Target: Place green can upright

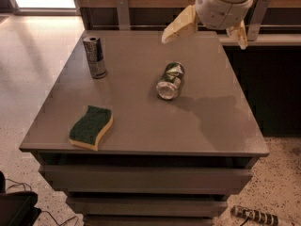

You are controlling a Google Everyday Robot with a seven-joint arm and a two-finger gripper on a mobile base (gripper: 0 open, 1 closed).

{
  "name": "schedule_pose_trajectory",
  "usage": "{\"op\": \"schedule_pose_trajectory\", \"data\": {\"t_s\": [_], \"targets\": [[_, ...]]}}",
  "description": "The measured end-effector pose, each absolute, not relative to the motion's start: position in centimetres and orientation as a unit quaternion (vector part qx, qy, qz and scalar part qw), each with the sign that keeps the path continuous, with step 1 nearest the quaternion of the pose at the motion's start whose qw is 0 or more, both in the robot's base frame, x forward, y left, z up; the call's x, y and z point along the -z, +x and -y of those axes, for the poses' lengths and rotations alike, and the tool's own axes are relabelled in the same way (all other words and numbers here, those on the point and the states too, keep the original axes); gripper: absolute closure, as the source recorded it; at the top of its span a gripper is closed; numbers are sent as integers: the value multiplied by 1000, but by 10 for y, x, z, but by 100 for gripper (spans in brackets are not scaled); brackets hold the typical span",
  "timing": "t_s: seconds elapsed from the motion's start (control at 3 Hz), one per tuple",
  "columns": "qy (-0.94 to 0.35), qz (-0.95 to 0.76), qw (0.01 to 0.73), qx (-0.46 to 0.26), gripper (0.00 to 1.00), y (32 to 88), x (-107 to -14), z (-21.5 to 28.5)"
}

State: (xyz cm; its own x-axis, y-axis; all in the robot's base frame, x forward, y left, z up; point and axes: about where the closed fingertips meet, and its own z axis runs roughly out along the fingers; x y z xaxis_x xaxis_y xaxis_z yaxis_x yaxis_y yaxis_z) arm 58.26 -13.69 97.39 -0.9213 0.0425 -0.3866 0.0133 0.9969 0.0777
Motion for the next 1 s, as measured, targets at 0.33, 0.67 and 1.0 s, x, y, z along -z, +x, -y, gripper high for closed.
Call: {"op": "schedule_pose_trajectory", "data": {"t_s": [0.33,0.67,1.0], "targets": [[81,-985,152,-1,0,600,-957,119],[114,-987,111,5,0,620,-934,103],[128,-987,92,-3,0,628,-918,92]]}}
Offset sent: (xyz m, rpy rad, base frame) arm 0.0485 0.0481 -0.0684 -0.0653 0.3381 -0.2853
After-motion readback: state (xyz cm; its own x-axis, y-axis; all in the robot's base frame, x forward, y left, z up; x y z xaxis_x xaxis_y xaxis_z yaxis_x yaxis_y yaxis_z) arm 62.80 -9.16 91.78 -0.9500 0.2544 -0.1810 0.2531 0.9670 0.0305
